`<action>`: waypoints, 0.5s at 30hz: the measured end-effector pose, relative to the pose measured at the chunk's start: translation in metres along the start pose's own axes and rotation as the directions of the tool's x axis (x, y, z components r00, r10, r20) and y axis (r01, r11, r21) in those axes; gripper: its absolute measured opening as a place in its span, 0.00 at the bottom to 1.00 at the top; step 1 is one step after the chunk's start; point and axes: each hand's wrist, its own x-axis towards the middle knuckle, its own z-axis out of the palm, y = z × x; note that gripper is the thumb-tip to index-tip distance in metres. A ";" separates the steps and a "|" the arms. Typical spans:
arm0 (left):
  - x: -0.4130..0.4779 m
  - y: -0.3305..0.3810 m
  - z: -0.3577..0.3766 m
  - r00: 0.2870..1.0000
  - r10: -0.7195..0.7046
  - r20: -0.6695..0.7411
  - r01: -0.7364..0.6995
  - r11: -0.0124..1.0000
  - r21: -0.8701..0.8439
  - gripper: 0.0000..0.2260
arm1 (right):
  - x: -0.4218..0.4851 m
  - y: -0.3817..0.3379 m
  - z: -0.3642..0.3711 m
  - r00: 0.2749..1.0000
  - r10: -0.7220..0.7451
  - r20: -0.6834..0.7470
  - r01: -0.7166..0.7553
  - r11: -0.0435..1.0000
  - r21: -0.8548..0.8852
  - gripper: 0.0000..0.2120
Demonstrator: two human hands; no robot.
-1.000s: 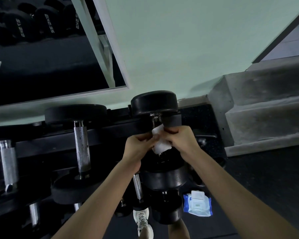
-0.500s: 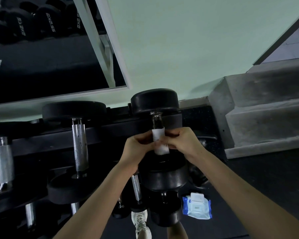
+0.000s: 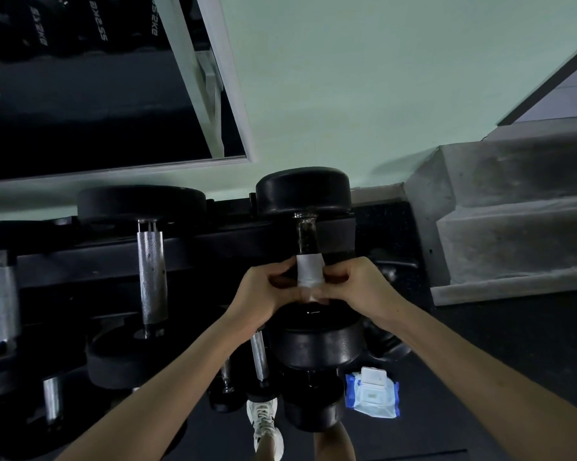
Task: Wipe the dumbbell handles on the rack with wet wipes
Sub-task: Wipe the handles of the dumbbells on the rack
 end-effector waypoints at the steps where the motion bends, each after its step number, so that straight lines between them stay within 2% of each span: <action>1: 0.004 0.003 0.000 0.999 -0.018 -0.046 0.013 0.995 -0.103 0.24 | 0.004 -0.004 0.000 0.998 -0.006 -0.057 0.010 0.998 0.069 0.08; 4: 0.019 0.014 -0.002 0.994 -0.023 -0.109 -0.011 0.953 -0.301 0.19 | 0.018 -0.018 -0.002 0.989 -0.014 -0.146 0.048 0.971 0.236 0.06; 9: 0.012 0.006 0.008 0.985 -0.047 -0.166 -0.009 0.948 -0.318 0.14 | 0.007 -0.014 0.007 0.987 0.008 -0.161 0.029 0.973 0.228 0.04; 11: 0.012 0.011 0.012 0.980 -0.057 -0.192 -0.021 0.924 -0.381 0.10 | 0.011 -0.021 0.009 0.980 0.008 -0.198 0.040 0.970 0.238 0.03; 15: 0.031 0.028 0.015 0.944 -0.137 -0.300 -0.036 0.862 -0.506 0.02 | 0.033 -0.038 0.011 0.935 0.077 -0.345 0.078 0.906 0.416 0.04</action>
